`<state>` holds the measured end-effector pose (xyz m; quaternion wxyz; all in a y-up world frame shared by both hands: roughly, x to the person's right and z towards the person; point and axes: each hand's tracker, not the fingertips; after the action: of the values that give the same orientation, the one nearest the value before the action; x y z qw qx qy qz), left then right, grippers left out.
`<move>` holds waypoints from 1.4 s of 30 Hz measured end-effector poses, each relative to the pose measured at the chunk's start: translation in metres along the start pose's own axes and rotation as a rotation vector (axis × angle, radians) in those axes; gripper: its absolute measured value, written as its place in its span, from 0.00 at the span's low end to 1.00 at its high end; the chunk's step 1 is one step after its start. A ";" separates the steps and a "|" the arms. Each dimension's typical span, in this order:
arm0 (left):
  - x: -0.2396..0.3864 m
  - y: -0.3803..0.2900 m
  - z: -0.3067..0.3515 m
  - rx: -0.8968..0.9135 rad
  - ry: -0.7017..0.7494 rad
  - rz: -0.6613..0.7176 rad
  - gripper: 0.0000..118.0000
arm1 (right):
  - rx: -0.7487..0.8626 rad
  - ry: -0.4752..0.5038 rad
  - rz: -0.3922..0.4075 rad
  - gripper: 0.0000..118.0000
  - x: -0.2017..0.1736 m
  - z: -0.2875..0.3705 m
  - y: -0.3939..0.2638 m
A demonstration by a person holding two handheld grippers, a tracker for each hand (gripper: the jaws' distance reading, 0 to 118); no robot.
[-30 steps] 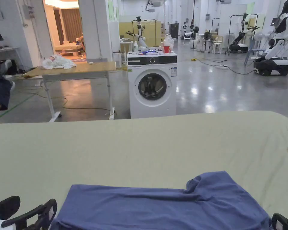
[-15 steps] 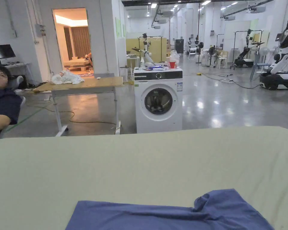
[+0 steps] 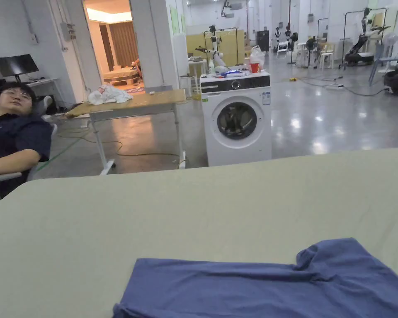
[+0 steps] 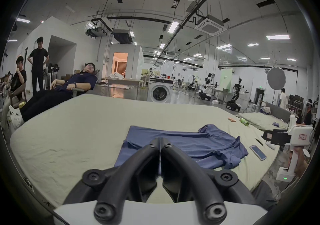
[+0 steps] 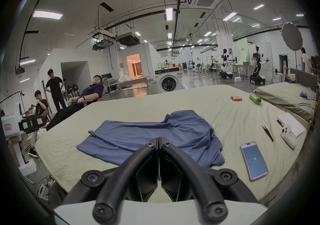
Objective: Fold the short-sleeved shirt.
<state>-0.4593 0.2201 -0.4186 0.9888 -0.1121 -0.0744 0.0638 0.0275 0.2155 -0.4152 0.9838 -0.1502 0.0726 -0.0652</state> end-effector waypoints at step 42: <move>-0.066 -0.075 -0.206 -0.702 0.110 -0.140 0.03 | -0.496 -0.303 -0.062 0.05 0.125 -0.172 -0.062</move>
<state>-0.4822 0.0944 -0.6082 0.8945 -0.4429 -0.0458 -0.0397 0.1158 0.0885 -0.5736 0.9142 -0.3964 -0.0659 -0.0523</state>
